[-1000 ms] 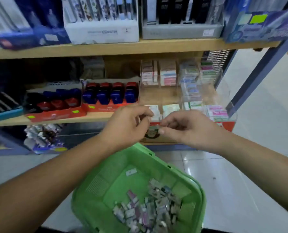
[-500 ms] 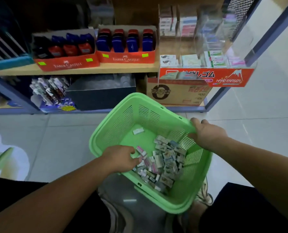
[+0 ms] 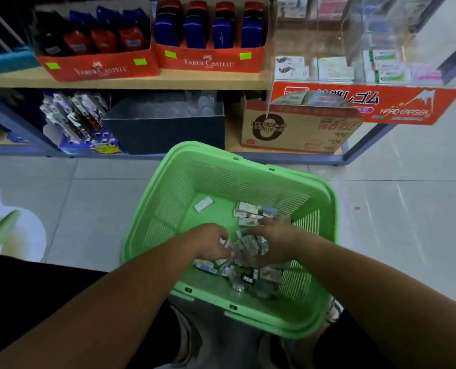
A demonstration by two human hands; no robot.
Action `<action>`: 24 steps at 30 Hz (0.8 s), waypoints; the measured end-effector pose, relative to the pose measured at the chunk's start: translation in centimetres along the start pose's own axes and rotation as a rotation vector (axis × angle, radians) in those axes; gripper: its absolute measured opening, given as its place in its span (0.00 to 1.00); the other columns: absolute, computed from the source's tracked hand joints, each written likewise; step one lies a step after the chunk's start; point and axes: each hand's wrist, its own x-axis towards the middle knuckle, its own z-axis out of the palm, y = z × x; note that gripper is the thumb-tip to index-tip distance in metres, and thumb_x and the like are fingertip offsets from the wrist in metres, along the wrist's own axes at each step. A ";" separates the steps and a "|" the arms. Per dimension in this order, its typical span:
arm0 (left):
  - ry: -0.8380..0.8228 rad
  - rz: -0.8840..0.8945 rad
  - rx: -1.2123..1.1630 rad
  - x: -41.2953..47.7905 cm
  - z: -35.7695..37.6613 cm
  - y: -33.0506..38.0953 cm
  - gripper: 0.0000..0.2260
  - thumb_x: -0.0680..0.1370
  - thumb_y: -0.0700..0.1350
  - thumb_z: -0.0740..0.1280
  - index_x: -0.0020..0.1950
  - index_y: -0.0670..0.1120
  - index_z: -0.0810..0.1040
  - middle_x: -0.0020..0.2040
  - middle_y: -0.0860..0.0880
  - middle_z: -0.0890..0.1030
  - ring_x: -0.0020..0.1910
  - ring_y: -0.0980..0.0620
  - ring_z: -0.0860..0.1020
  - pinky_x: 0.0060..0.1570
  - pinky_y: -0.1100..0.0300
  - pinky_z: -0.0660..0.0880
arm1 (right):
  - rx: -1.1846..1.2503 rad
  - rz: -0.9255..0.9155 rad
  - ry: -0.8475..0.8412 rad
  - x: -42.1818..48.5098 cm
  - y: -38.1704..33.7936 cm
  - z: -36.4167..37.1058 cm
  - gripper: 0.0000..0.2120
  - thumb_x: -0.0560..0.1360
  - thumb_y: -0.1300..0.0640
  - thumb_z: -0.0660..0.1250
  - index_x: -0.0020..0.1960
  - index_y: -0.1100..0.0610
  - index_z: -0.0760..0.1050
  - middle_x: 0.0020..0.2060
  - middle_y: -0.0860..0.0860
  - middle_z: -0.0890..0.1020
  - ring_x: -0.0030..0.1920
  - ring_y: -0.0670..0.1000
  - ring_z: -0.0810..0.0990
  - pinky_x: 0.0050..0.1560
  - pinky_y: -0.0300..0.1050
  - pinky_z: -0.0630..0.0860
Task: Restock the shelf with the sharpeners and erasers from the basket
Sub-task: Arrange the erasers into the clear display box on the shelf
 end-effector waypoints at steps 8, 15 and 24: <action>0.067 0.080 0.139 5.7 3.2 -0.6 0.50 0.64 0.67 0.79 0.80 0.53 0.62 0.76 0.46 0.67 0.72 0.42 0.66 0.71 0.46 0.68 | -0.122 0.133 -0.039 3.7 1.3 3.1 0.57 0.74 0.50 0.77 0.84 0.43 0.36 0.84 0.54 0.38 0.82 0.68 0.44 0.72 0.72 0.69; 0.108 -0.041 -0.218 6.8 5.2 0.4 0.55 0.55 0.67 0.83 0.76 0.56 0.62 0.69 0.48 0.75 0.66 0.43 0.73 0.66 0.48 0.74 | 0.021 0.165 0.120 5.5 2.1 3.6 0.53 0.72 0.49 0.78 0.84 0.43 0.45 0.79 0.52 0.60 0.78 0.59 0.58 0.71 0.62 0.69; 0.041 -0.018 -0.042 6.1 4.5 -0.7 0.33 0.65 0.62 0.81 0.64 0.50 0.75 0.63 0.47 0.65 0.65 0.44 0.66 0.67 0.49 0.71 | -0.027 0.234 0.082 5.4 0.8 4.5 0.47 0.73 0.53 0.76 0.82 0.43 0.52 0.79 0.53 0.57 0.76 0.60 0.59 0.74 0.67 0.66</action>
